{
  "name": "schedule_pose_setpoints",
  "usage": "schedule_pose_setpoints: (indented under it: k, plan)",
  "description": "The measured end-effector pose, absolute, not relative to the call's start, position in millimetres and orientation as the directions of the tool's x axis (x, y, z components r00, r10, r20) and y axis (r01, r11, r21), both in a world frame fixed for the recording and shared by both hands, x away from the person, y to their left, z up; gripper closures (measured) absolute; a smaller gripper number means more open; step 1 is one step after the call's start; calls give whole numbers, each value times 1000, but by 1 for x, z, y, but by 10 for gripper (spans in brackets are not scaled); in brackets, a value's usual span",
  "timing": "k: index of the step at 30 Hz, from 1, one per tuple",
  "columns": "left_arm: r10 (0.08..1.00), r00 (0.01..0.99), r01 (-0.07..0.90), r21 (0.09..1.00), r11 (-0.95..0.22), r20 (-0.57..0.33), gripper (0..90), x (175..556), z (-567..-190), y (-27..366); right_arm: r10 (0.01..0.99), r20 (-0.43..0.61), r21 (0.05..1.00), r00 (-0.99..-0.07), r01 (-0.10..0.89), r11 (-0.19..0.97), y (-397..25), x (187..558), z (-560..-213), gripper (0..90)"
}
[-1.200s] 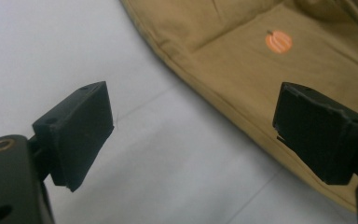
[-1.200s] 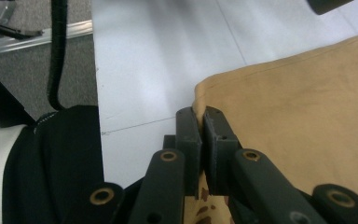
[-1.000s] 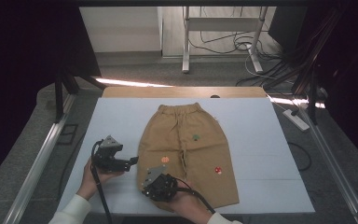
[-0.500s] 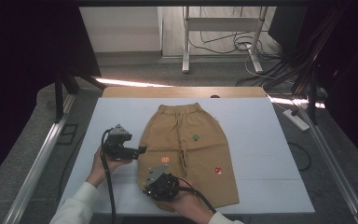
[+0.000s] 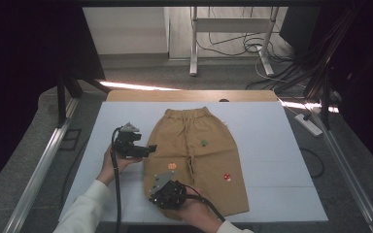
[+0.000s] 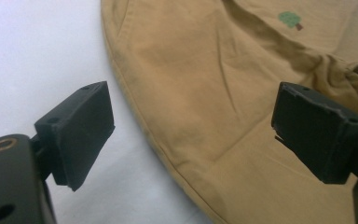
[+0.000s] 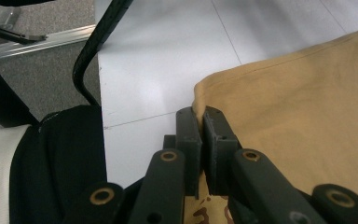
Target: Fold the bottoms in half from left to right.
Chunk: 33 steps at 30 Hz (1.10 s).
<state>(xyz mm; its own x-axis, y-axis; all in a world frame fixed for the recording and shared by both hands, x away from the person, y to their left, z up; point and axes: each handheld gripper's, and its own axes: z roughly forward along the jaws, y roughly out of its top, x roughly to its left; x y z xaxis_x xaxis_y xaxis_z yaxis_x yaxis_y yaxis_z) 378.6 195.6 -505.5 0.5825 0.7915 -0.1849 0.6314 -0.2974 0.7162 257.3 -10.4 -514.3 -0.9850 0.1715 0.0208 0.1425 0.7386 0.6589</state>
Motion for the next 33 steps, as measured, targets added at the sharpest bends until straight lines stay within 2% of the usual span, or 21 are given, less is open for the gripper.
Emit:
schedule_pose_setpoints:
  k: [19,33]
  plan:
    - [822,540,659,697,-280,-181,129,410,-512,191,169,13,653,-986,136,745,-10,256,-514,857]
    - [829,526,699,652,-293,-191,129,425,-526,185,168,15,653,-986,137,745,-9,256,-516,857]
